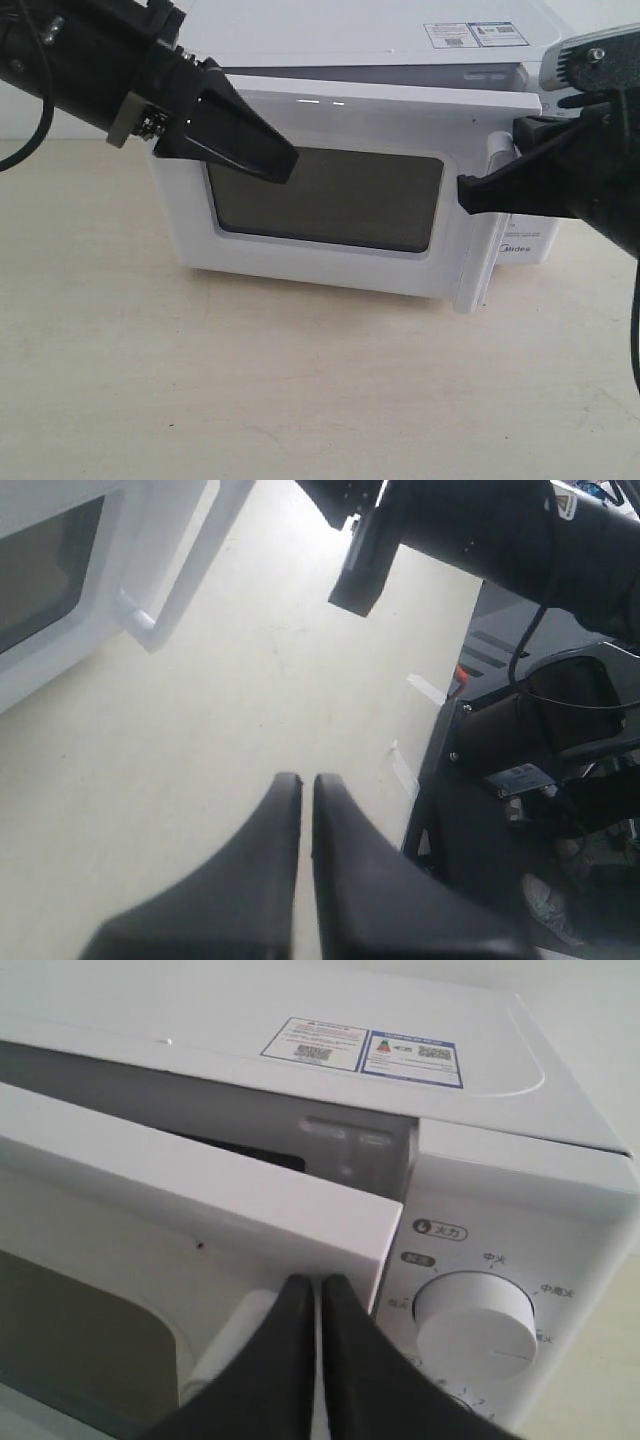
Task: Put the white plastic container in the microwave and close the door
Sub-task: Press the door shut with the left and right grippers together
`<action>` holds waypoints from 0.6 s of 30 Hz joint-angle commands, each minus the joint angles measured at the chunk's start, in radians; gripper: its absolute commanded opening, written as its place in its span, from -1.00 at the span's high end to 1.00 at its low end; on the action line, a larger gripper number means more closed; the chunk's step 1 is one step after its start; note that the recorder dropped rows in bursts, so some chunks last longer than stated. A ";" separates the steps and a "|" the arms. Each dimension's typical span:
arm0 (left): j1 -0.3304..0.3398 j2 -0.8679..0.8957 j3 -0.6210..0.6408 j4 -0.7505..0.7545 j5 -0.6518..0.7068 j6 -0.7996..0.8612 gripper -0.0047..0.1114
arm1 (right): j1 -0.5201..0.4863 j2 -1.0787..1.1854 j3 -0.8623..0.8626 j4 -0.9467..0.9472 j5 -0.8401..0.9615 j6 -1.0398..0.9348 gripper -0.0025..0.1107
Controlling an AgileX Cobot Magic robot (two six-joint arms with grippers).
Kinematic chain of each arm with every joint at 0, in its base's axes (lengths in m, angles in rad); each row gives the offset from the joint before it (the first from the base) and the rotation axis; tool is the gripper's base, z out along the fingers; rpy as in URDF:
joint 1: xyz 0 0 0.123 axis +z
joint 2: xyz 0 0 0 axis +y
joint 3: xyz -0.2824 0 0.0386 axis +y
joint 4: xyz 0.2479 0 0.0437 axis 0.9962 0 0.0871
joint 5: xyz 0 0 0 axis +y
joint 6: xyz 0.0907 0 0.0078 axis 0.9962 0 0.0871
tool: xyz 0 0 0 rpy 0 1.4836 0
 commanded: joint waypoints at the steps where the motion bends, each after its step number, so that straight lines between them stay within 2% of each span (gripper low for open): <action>1: -0.008 -0.009 -0.002 -0.003 0.010 -0.007 0.84 | 0.001 0.015 0.003 -0.011 -0.032 0.027 0.91; 18: -0.008 -0.009 -0.002 -0.035 -0.001 -0.007 0.84 | 0.001 0.059 0.003 -0.053 -0.142 0.128 0.91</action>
